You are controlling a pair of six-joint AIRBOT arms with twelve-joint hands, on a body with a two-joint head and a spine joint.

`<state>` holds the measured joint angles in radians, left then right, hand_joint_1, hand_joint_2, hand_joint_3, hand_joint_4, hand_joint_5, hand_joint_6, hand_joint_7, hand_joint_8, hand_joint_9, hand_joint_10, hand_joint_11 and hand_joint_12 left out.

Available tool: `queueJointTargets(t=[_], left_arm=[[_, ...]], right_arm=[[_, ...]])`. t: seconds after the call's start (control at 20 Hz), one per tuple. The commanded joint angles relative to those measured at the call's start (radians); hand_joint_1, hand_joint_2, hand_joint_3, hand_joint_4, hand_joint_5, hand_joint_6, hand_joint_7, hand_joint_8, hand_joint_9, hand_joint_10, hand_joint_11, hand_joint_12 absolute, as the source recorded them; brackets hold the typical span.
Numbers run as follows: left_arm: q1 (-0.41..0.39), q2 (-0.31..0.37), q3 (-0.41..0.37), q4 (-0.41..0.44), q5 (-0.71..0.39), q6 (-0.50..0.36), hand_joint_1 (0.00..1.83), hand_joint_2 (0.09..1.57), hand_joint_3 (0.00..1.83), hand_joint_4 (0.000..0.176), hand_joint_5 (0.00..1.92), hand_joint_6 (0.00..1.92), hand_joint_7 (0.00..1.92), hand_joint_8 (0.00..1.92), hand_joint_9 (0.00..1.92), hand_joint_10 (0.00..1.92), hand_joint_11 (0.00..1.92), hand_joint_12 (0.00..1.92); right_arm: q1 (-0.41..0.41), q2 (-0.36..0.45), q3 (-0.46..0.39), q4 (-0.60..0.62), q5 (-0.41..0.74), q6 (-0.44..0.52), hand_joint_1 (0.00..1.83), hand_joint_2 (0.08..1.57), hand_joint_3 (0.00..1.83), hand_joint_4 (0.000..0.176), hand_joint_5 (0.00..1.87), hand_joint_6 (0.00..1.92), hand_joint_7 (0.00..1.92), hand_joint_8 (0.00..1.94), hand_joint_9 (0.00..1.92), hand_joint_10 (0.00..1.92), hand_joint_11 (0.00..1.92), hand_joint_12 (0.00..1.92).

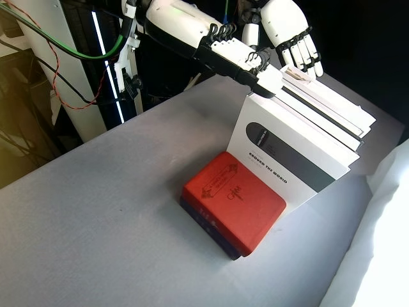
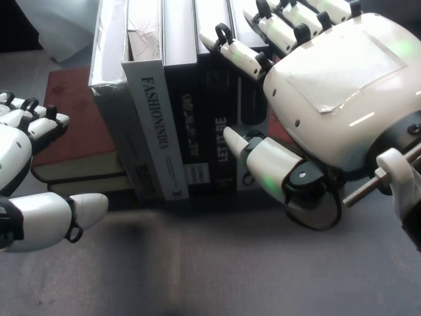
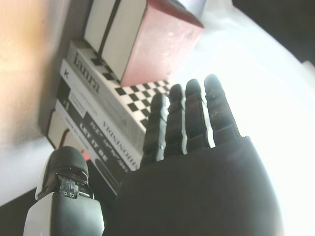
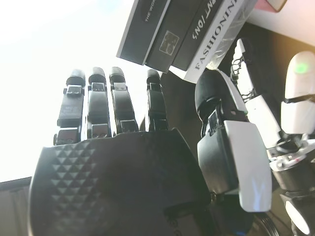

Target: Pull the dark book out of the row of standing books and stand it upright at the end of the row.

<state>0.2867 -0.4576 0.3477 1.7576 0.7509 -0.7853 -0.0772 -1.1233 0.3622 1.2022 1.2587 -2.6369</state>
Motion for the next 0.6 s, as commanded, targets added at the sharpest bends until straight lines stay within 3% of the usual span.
queueJointTargets(t=[0.0,0.55], left_arm=[[-0.010,0.006,0.000,0.065,0.055,-0.003,0.00,1.16,0.00,0.000,0.14,0.01,0.11,0.00,0.07,0.00,0.02,0.02],[-0.010,0.007,0.000,0.065,0.055,-0.003,0.00,1.16,0.00,0.000,0.13,0.00,0.10,0.00,0.06,0.00,0.01,0.02]], right_arm=[[-0.004,0.008,-0.009,-0.085,0.035,-0.008,0.00,1.34,0.05,0.000,0.02,0.00,0.00,0.00,0.00,0.00,0.00,0.00],[-0.042,0.018,-0.106,-0.085,0.114,-0.091,0.00,1.35,0.04,0.000,0.01,0.00,0.00,0.00,0.00,0.00,0.00,0.00]])
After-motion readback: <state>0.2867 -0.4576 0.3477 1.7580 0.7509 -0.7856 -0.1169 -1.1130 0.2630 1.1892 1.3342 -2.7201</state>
